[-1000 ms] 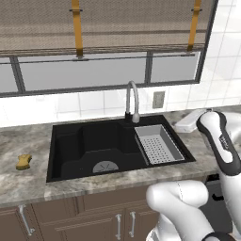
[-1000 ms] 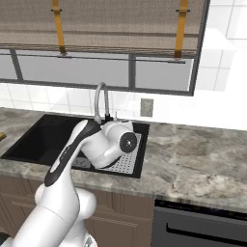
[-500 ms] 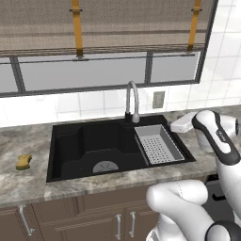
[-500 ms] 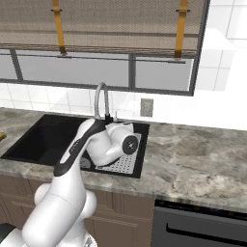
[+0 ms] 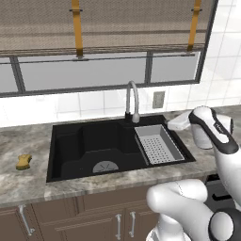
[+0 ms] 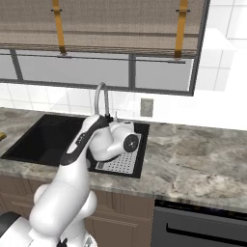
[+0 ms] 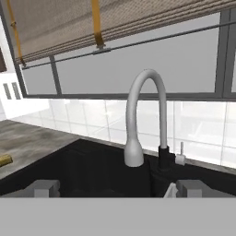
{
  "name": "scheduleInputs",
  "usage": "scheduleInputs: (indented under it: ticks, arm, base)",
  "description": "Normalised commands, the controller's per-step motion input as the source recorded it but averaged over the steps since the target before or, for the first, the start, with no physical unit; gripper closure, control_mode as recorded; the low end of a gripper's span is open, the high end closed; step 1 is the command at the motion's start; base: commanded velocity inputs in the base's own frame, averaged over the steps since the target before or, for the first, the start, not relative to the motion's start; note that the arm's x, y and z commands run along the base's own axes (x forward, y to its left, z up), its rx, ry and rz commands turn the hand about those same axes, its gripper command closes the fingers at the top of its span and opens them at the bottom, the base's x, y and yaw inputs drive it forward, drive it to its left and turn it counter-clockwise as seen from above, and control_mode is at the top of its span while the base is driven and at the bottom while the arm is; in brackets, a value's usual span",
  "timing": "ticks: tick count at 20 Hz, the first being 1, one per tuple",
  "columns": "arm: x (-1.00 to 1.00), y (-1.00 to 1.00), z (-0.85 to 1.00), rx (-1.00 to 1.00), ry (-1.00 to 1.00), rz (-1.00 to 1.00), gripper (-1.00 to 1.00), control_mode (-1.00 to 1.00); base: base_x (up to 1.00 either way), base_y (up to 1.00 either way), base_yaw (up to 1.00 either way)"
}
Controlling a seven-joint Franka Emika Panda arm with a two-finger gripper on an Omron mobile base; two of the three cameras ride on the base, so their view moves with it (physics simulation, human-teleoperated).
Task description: Soak the sponge with water for a few seconds and then drop it inside the sink.
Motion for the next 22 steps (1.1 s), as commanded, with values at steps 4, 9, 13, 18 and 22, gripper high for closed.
scheduleInputs:
  ticks: [4, 9, 13, 18, 22]
  arm:
    - [0.17, 0.00, 0.00, 0.00, 0.00, 0.00, -1.00, -1.00]
    - [0.10, 0.05, 0.00, 0.00, 0.00, 0.00, -1.00, -1.00]
    - [0.09, 0.23, -0.01, 0.00, 0.00, -0.03, -1.00, -1.00]
    - [0.26, 0.33, -0.17, 0.04, -0.01, 0.00, -1.00, -1.00]
    - [0.44, 0.31, -0.28, 0.06, -0.03, 0.00, -1.00, -1.00]
  base:
    - [0.00, 0.00, 0.00]
    - [0.00, 0.00, 0.00]
    - [0.00, 0.00, 0.00]
    - [0.00, 0.00, 0.00]
    - [0.00, 0.00, 0.00]
